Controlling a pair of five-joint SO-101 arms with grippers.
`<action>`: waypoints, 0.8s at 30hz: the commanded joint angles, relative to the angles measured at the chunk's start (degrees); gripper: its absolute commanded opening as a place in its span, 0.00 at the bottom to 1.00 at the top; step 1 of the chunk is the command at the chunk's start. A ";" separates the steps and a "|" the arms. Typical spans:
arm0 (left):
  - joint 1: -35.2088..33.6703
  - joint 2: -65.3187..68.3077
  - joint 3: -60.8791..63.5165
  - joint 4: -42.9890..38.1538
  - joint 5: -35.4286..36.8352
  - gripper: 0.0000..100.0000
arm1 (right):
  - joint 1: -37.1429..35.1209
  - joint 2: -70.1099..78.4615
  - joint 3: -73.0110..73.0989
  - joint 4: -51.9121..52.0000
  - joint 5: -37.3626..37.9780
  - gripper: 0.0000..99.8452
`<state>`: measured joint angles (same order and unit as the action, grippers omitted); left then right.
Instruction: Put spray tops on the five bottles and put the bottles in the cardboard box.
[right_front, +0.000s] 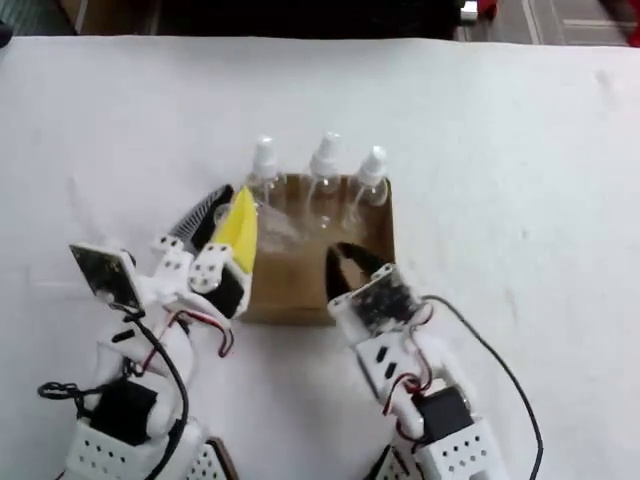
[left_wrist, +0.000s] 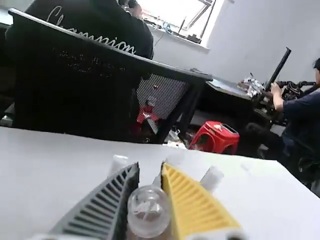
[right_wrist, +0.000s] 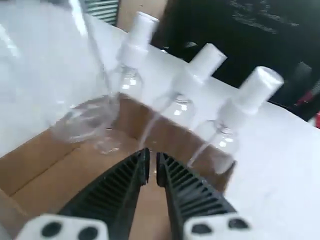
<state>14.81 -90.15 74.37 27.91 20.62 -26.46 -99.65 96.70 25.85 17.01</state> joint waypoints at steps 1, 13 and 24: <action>-0.40 8.57 -6.77 2.90 -3.08 0.02 | 15.08 -0.66 -1.85 -4.88 -0.09 0.02; -0.40 29.58 -14.86 2.81 -6.95 0.02 | 28.79 -0.57 -1.76 -8.48 -7.38 0.02; -0.48 34.86 -13.71 2.73 -7.47 0.02 | 28.53 -0.31 -1.23 -8.48 -7.30 0.02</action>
<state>14.73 -55.87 63.21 30.46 13.85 2.02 -99.65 95.74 18.55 10.15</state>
